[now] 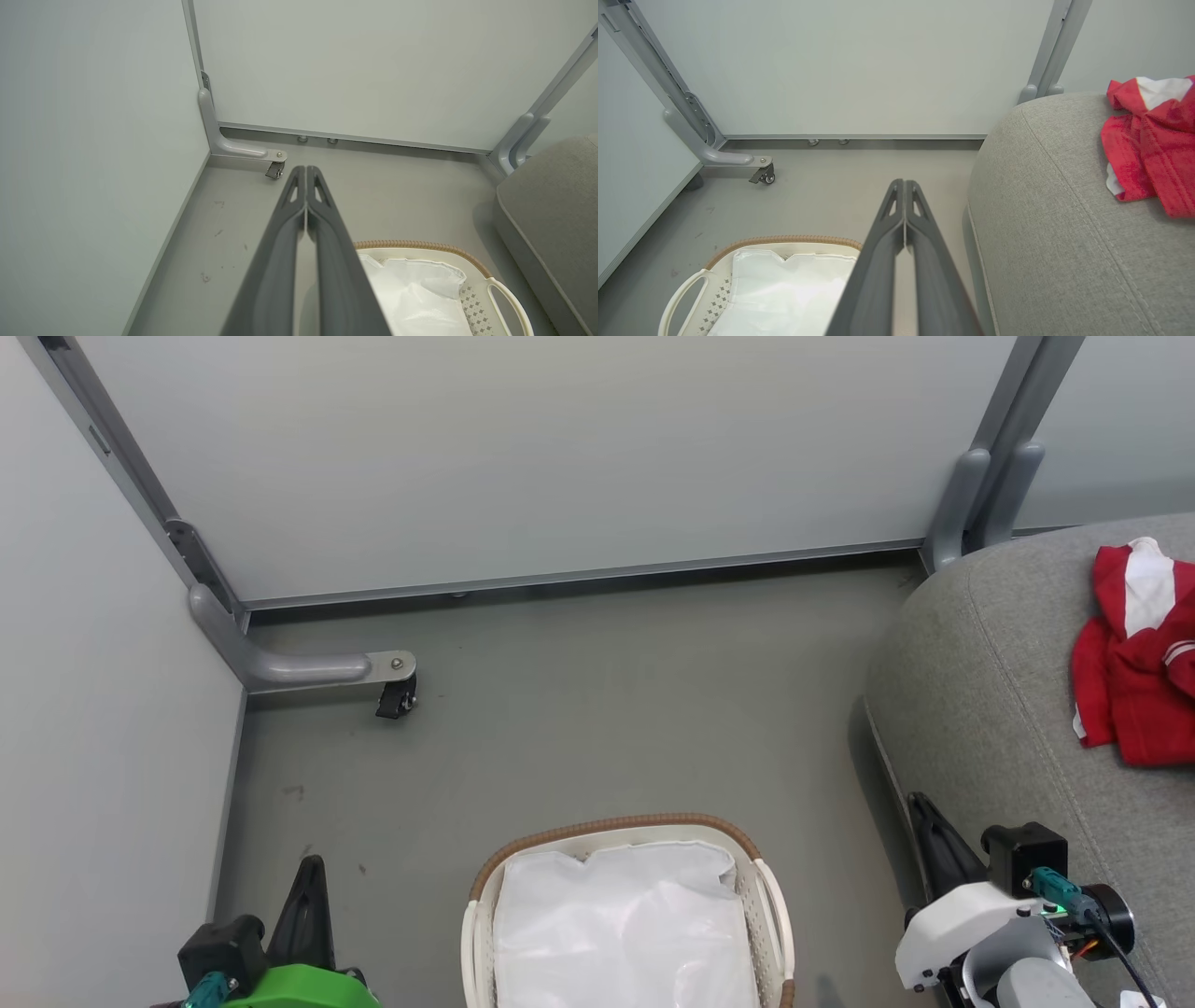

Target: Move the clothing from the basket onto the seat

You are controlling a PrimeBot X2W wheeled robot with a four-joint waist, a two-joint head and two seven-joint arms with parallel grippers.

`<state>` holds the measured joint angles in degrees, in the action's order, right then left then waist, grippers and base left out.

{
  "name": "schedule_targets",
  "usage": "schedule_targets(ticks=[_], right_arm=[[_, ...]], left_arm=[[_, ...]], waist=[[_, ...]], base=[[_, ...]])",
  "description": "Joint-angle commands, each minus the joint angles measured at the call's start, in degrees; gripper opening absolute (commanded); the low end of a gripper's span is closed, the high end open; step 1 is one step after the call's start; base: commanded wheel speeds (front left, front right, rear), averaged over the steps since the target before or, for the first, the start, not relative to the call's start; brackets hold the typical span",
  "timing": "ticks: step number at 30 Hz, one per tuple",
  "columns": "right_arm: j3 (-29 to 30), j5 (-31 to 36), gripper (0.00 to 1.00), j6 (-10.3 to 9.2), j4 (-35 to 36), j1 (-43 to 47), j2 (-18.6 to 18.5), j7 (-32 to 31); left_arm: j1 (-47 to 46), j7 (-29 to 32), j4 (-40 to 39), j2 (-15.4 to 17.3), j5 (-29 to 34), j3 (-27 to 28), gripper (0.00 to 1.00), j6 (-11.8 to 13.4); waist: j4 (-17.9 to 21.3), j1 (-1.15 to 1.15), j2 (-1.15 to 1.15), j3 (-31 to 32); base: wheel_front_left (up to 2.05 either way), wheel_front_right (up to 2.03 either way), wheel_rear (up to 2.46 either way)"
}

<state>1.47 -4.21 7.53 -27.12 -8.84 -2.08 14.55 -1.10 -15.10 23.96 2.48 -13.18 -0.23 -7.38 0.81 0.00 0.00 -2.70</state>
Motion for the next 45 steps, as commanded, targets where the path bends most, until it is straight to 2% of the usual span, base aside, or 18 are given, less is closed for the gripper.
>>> schedule_targets(ticks=[1, 15, 45], right_arm=[[0.5, -2.2, 0.00, 0.00, 0.4, -0.7, -0.1, -0.8], [1.2, -18.4, 0.00, -0.01, 3.1, 0.1, -0.3, -4.5], [2.6, -44.8, 0.00, -0.02, 7.1, 1.1, -0.5, -10.7]], left_arm=[[-0.2, 0.6, -0.7, 0.1, -2.1, 0.2, 0.00, 0.0], [-1.2, 4.6, -2.6, 0.1, -16.5, 1.5, 0.00, 0.0], [-3.0, 11.0, -5.5, 0.3, -40.2, 3.5, 0.00, -0.1]], waist=[[0.0, 0.00, 0.00, 0.0], [-0.1, 0.00, 0.00, 0.3], [-0.3, 0.00, 0.00, 0.9]], base=[[0.00, 0.00, 0.00], [0.00, 0.00, 0.00], [0.00, 0.00, 0.00]])
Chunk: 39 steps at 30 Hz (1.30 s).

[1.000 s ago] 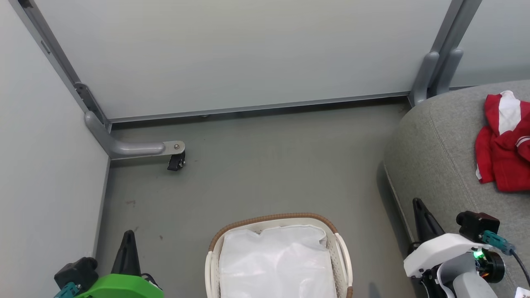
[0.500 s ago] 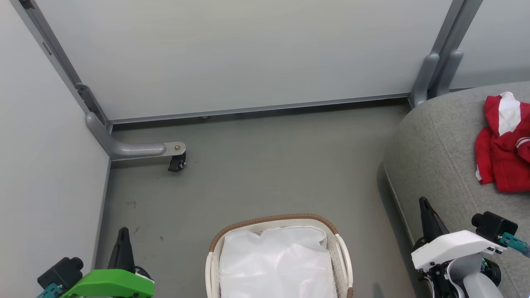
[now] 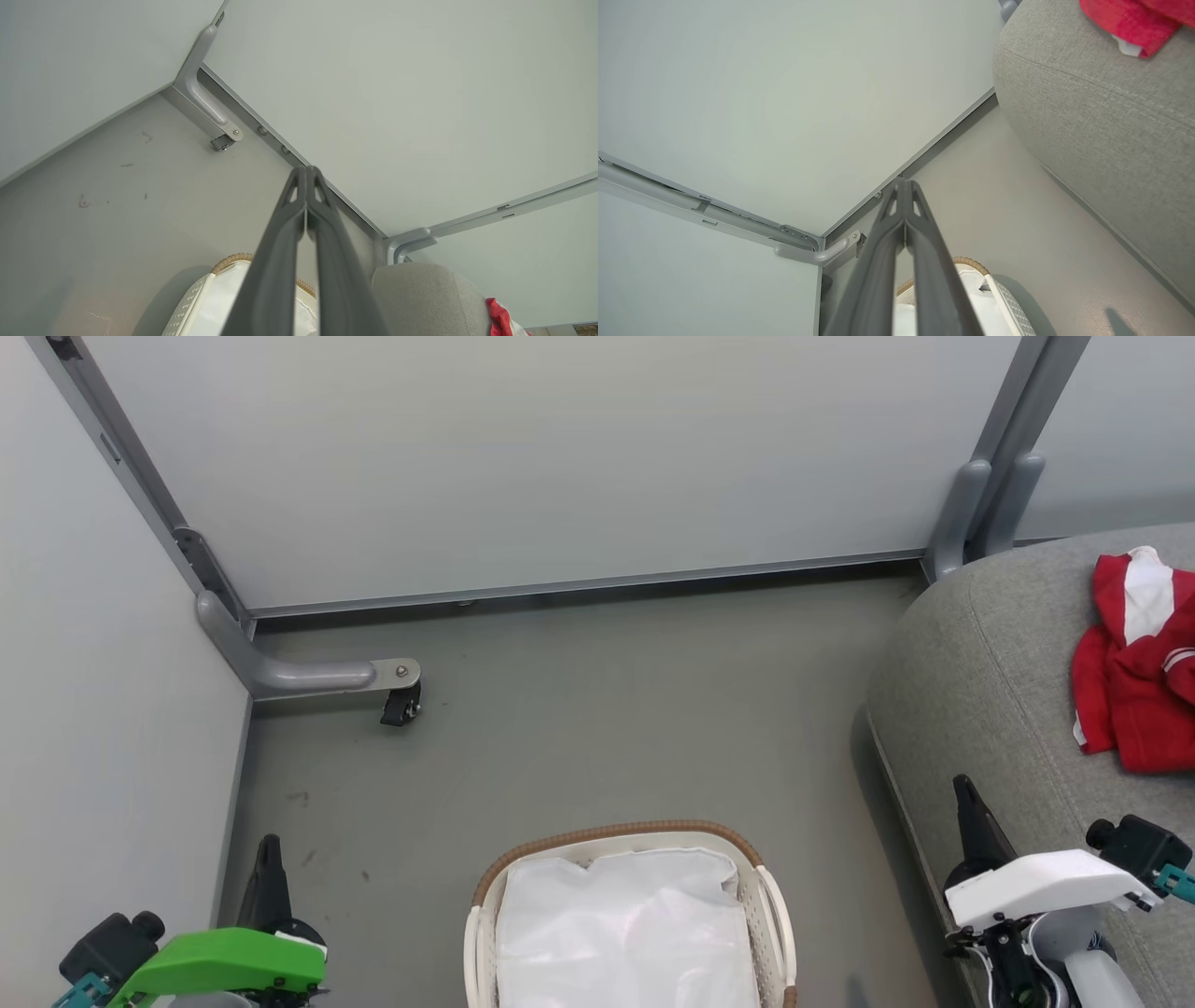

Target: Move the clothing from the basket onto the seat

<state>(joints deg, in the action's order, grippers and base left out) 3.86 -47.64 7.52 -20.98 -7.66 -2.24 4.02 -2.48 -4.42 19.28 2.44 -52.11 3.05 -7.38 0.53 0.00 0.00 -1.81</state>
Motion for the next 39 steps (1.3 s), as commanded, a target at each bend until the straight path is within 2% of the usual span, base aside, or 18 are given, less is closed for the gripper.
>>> schedule_targets(ticks=[1, 39], right_arm=[[0.3, -2.2, 0.00, -0.01, 1.1, 0.0, -0.4, -0.4], [1.7, -26.3, 0.00, -0.03, 4.5, 0.9, -0.6, -6.2]], left_arm=[[-1.6, 0.5, -0.9, 0.3, -2.0, 0.3, 0.00, -0.1], [-3.2, 6.5, -3.5, 0.5, -23.6, 2.2, 0.00, -0.1]], waist=[[0.0, 0.00, 0.00, 0.0], [-0.3, 0.00, 0.00, 0.8]], base=[[0.00, 0.00, 0.00], [0.00, 0.00, 0.00]])
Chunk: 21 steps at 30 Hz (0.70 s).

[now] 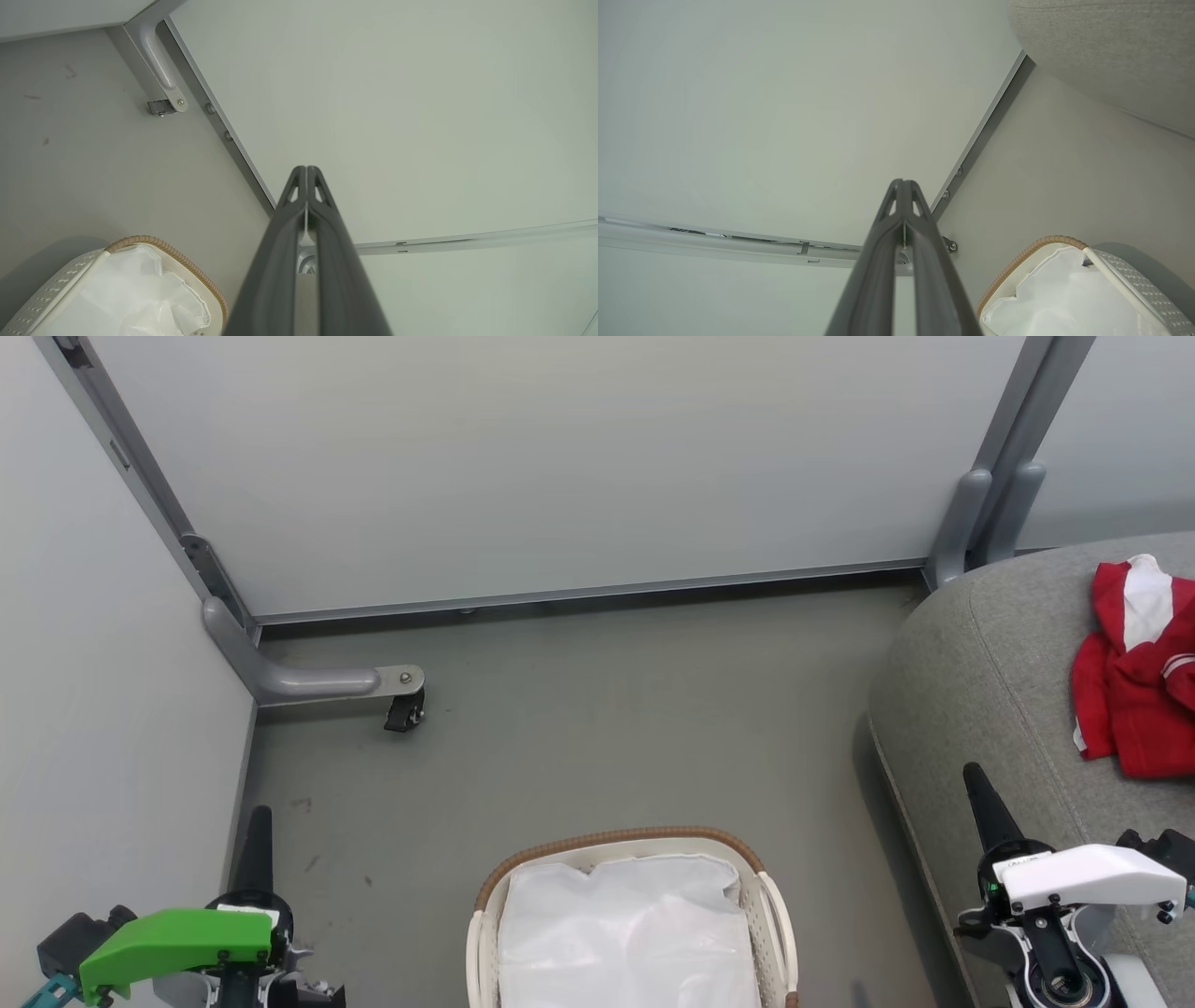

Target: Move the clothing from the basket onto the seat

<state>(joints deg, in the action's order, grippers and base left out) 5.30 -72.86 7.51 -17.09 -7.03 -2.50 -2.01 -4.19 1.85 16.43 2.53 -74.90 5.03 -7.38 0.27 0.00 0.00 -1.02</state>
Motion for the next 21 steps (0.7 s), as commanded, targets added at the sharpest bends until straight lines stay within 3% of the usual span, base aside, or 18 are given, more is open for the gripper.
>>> schedule_targets(ticks=[1, 21], right_arm=[[0.3, -1.5, 0.00, -0.02, 0.7, 0.3, -0.4, -0.3], [0.9, -11.3, 0.00, -0.03, 2.1, 0.7, -0.5, -2.7]], left_arm=[[-1.5, 0.3, -0.7, 0.4, -1.3, 0.2, 0.00, -0.1], [-2.1, 2.8, -1.7, 0.5, -10.2, 1.0, 0.00, -0.2]], waist=[[0.0, 0.00, 0.00, 0.0], [-0.1, 0.00, 0.00, 0.4]], base=[[0.00, 0.00, 0.00], [0.00, 0.00, 0.00]])
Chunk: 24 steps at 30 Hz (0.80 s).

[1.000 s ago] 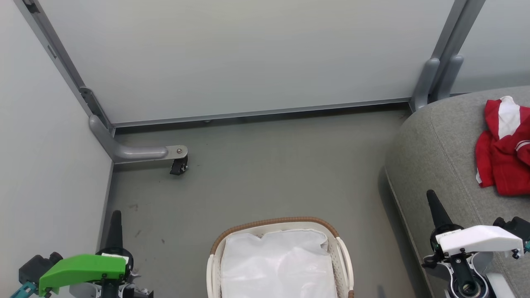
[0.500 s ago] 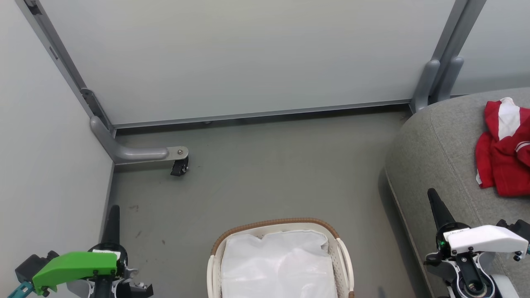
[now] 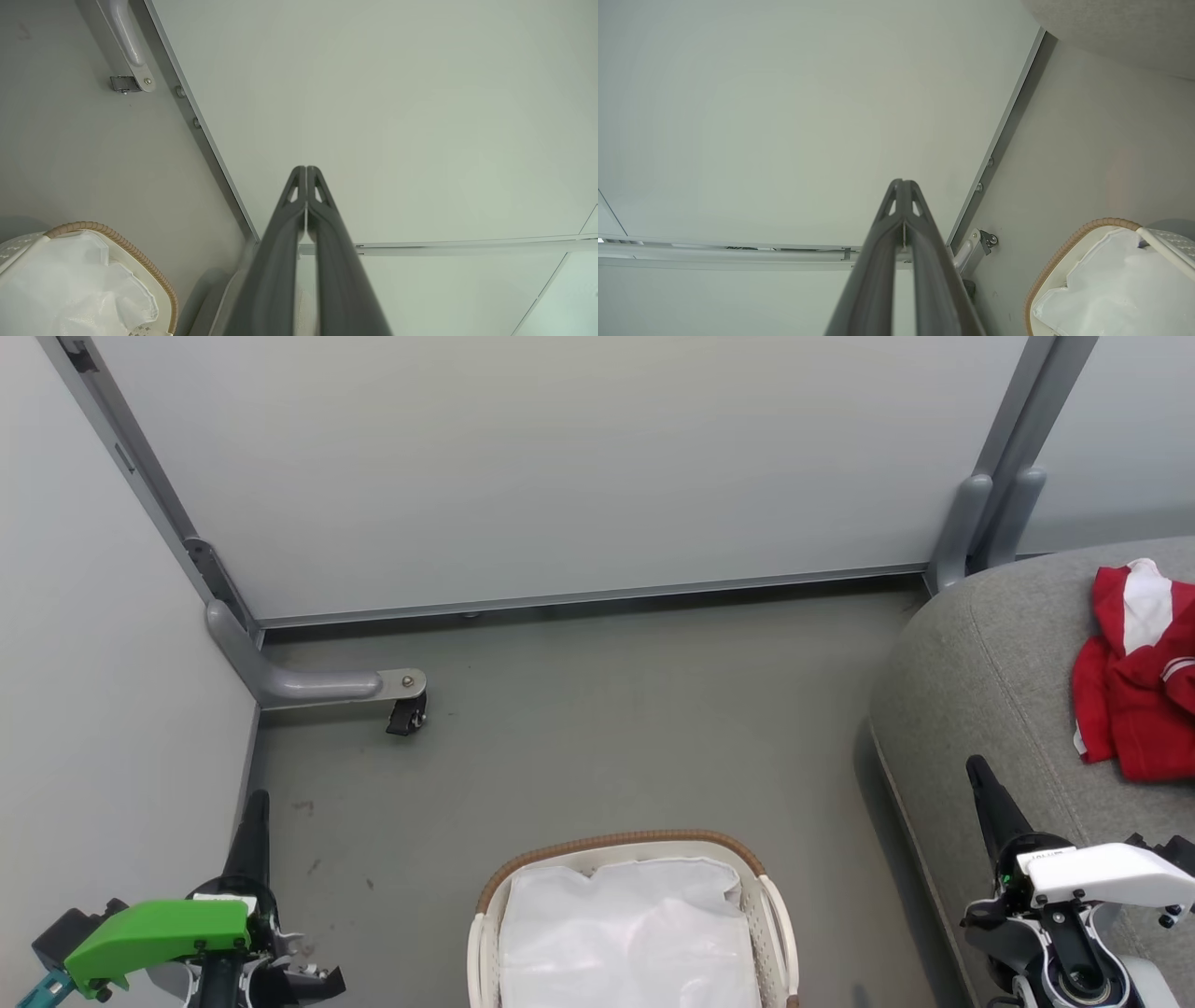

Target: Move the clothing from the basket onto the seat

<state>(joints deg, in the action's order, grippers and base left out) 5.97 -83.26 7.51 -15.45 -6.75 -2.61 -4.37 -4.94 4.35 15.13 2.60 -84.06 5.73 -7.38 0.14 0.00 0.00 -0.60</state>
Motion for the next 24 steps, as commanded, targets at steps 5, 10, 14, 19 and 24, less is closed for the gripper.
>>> schedule_targets(ticks=[5, 10, 14, 19, 24], right_arm=[[0.3, -3.0, 0.00, -0.03, 0.8, 0.6, -0.4, -0.9], [0.4, -5.3, 0.00, -0.03, 1.1, 0.6, -0.4, -1.4], [0.5, -6.9, 0.00, -0.03, 1.3, 0.7, -0.4, -1.8], [0.7, -8.9, 0.00, -0.03, 1.6, 0.8, -0.4, -2.3], [0.7, -9.2, 0.00, -0.03, 1.6, 0.8, -0.4, -2.3]], left_arm=[[-1.3, 0.8, -0.6, 0.4, -2.9, 0.5, 0.00, -0.2], [-1.5, 1.3, -0.9, 0.4, -4.9, 0.7, 0.00, -0.2], [-1.6, 1.7, -1.1, 0.5, -6.3, 0.8, 0.00, -0.2], [-1.7, 2.2, -1.2, 0.5, -8.2, 0.9, 0.00, -0.2], [-1.6, 2.4, -1.2, 0.5, -8.4, 0.9, 0.00, -0.2]], waist=[[0.0, 0.00, 0.00, 0.1], [-0.1, 0.00, 0.00, 0.2], [-0.1, 0.00, 0.00, 0.3], [-0.1, 0.00, 0.00, 0.4], [-0.1, 0.00, 0.00, 0.4]], base=[[0.00, 0.00, 0.00], [0.00, 0.00, 0.00], [0.00, 0.00, 0.00], [0.00, 0.00, 0.00], [0.00, 0.00, 0.00]])
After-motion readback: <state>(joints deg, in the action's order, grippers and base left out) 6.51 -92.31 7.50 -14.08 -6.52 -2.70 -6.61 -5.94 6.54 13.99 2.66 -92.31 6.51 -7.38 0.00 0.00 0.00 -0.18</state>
